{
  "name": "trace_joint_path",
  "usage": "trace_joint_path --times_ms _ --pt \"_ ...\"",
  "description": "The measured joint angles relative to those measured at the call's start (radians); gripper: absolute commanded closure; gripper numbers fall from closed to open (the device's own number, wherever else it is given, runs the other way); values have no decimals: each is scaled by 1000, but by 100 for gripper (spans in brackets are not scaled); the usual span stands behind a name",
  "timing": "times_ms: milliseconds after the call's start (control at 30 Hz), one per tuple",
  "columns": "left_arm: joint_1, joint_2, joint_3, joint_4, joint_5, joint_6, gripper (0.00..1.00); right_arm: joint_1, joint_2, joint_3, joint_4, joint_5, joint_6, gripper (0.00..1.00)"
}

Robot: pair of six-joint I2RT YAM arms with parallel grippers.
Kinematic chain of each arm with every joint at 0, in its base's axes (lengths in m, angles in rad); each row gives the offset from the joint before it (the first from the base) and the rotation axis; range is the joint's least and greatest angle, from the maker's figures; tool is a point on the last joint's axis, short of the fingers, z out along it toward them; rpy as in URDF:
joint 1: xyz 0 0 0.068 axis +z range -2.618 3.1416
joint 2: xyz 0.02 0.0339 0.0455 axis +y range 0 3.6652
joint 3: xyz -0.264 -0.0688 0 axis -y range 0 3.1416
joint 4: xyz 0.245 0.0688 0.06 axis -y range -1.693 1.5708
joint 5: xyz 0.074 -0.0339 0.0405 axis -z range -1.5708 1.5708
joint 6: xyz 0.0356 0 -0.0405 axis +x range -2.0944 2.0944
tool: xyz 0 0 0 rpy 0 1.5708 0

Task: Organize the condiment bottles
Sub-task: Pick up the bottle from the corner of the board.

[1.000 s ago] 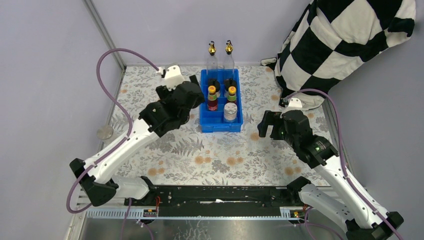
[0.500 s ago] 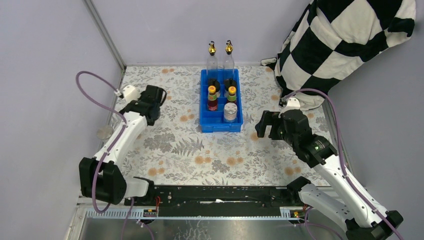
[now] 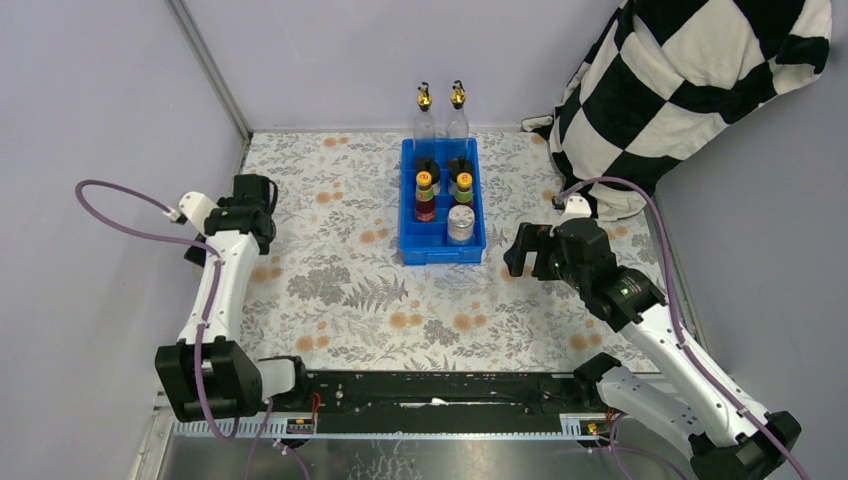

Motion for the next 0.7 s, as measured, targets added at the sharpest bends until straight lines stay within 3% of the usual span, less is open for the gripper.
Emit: trace_joint_path --times_ms 200,700 --pt "110 31 16 -29 22 2 1 0 15 -6 7 -18 4 0" --pt "148 35 17 -15 42 60 1 0 30 -8 29 -29 4 0"
